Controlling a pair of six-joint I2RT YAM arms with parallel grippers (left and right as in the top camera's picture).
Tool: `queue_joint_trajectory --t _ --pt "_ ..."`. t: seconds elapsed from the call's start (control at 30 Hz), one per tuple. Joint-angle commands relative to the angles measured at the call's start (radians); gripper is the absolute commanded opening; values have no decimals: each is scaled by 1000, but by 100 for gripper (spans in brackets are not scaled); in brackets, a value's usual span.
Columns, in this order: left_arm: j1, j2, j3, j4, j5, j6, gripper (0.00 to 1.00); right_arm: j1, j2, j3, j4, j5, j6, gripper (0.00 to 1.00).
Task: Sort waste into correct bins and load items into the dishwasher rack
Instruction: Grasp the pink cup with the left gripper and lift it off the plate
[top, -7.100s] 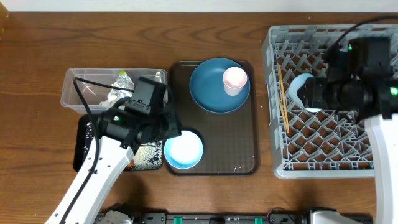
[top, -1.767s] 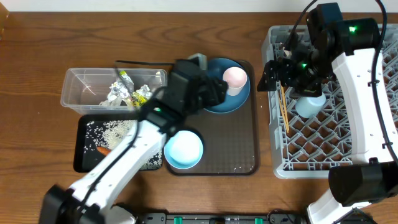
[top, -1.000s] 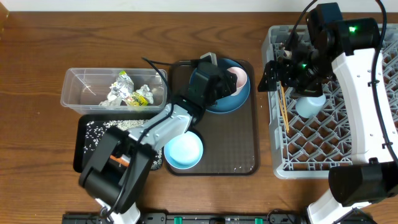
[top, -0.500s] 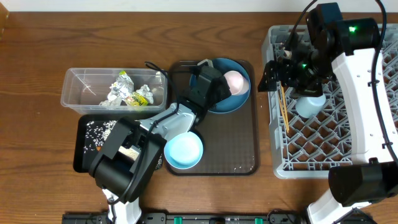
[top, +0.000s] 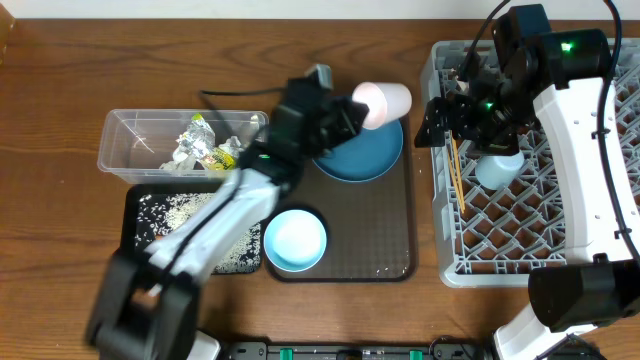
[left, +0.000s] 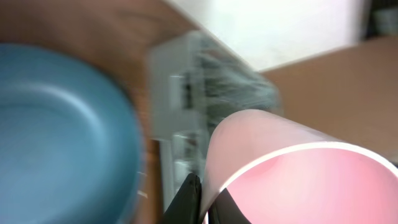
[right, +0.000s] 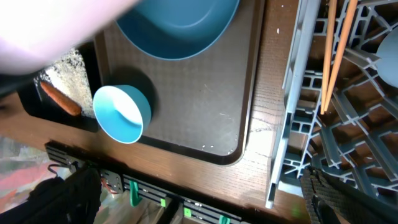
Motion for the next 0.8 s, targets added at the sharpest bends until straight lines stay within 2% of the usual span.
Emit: queue_joint_trajectory --t 0.0,0.17,0.27,0.4,0.57,0.6,0.63,0.7,0.73,0.77 --pt "93 -95 2 -43 318 -27 6 -3 -14 13 0 0 -15 99" --pt "255 -140 2 -68 706 -171 6 -3 -14 13 0 0 -14 99" --pt "316 -138 2 -68 887 -185 6 -3 -14 13 0 0 -14 99" --pt "353 -139 2 -68 1020 -204 6 -3 -14 13 3 1 -14 99" --pt "356 -139 2 -68 1088 -202 6 -3 -14 13 29 -24 -21 99" --pt "356 -139 2 -68 1096 -199 6 -3 -15 13 27 -56 -47 89" --pt "356 -139 2 -68 1101 -199 6 -3 -14 13 20 -101 -92 74" --pt "356 -139 2 -68 1107 -199 6 -3 -15 13 -2 -211 -200 18" --pt "356 -139 2 -68 1109 -199 6 -5 -17 13 -11 -251 -235 1" --pt "356 -139 2 -68 1110 -199 6 -6 -19 13 -20 -284 -270 1"
